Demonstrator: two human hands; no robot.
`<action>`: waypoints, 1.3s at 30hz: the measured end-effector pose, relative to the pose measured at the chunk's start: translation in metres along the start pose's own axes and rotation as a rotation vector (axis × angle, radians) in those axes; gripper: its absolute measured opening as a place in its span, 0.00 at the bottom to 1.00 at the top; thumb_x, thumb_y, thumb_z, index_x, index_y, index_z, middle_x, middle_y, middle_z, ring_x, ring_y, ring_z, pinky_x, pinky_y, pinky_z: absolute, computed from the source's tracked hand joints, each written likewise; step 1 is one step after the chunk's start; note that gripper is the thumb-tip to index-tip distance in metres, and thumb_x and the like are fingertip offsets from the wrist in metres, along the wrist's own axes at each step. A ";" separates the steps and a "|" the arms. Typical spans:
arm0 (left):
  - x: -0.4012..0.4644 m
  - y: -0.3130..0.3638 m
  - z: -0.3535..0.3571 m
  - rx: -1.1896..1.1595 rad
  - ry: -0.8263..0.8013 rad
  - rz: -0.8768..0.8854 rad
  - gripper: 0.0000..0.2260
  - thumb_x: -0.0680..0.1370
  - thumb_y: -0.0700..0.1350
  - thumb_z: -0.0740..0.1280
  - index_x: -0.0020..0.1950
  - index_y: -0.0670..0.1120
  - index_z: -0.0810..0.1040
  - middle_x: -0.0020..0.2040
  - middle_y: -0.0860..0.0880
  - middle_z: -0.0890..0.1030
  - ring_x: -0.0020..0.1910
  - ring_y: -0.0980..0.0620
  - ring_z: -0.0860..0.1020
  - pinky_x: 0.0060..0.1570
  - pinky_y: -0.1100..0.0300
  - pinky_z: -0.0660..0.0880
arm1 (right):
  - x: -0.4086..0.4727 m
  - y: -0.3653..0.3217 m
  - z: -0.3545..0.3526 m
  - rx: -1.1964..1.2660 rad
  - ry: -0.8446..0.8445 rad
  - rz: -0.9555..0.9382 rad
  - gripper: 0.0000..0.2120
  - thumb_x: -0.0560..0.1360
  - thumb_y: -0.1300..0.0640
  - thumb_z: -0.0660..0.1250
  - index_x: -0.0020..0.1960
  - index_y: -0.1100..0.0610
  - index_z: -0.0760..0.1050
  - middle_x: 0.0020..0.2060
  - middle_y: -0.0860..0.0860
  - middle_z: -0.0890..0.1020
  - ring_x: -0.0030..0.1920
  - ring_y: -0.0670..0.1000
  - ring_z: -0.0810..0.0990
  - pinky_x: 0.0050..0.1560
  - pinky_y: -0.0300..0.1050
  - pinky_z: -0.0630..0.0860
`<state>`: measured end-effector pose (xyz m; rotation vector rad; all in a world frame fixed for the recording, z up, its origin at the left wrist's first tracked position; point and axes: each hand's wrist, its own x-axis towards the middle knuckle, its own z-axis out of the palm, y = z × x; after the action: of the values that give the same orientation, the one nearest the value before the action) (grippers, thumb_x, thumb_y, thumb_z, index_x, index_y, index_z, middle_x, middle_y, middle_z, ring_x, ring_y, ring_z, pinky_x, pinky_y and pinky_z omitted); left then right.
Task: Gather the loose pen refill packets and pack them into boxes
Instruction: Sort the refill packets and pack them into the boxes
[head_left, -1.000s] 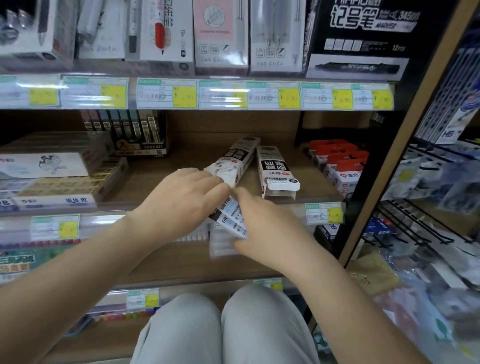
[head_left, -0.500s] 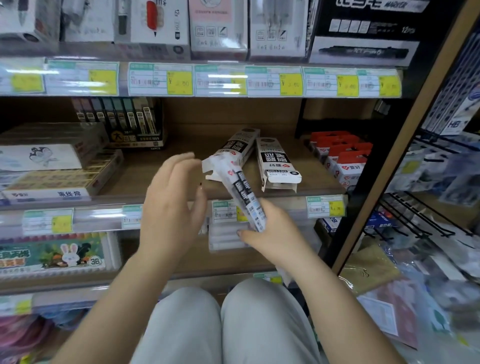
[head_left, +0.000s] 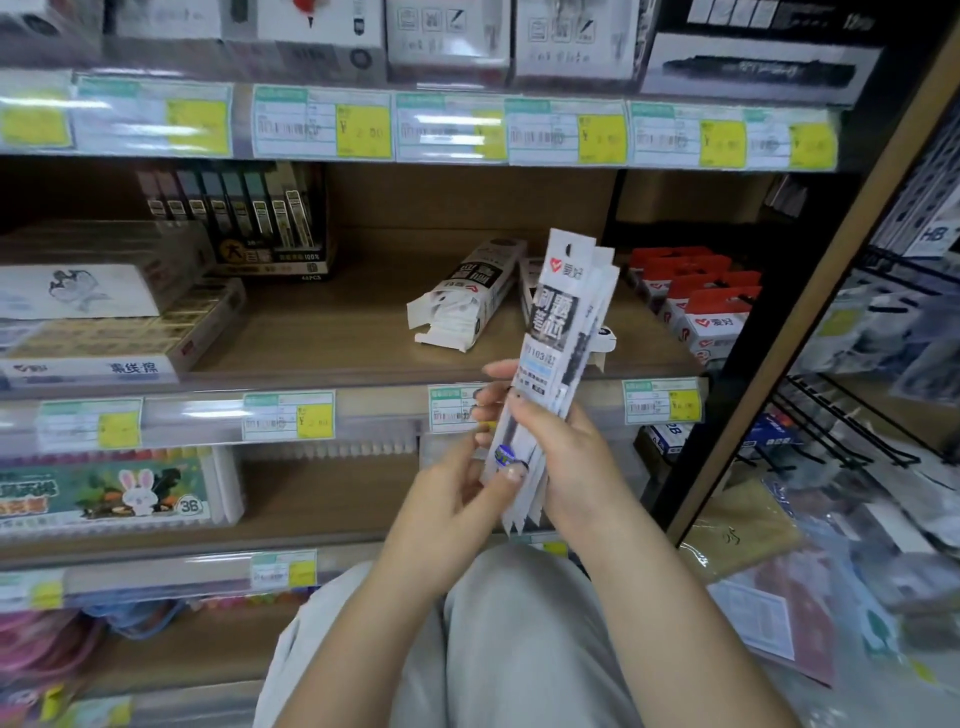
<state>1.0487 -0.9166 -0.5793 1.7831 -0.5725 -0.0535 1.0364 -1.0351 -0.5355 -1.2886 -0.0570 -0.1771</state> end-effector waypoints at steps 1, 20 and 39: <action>-0.001 -0.002 0.003 -0.021 -0.032 -0.015 0.19 0.69 0.58 0.64 0.57 0.54 0.74 0.45 0.48 0.84 0.44 0.49 0.82 0.47 0.47 0.77 | 0.000 0.002 0.000 0.013 0.009 -0.019 0.09 0.73 0.59 0.62 0.47 0.49 0.80 0.42 0.50 0.80 0.47 0.49 0.79 0.49 0.46 0.77; -0.018 -0.030 0.046 0.270 0.044 -0.100 0.10 0.71 0.40 0.65 0.42 0.53 0.66 0.42 0.51 0.75 0.42 0.52 0.75 0.36 0.63 0.68 | -0.013 0.019 -0.013 -0.081 0.222 -0.055 0.12 0.64 0.61 0.60 0.46 0.57 0.77 0.30 0.48 0.79 0.40 0.51 0.80 0.51 0.47 0.77; -0.022 -0.020 0.072 -0.015 0.155 -0.200 0.25 0.65 0.51 0.64 0.62 0.48 0.71 0.48 0.53 0.82 0.48 0.58 0.80 0.40 0.67 0.72 | -0.012 0.024 -0.006 -0.284 0.150 0.124 0.09 0.64 0.64 0.59 0.37 0.55 0.77 0.26 0.49 0.77 0.30 0.49 0.75 0.39 0.42 0.74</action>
<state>1.0127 -0.9682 -0.6247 1.8068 -0.2809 -0.0562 1.0278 -1.0332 -0.5617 -1.5534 0.1815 -0.1790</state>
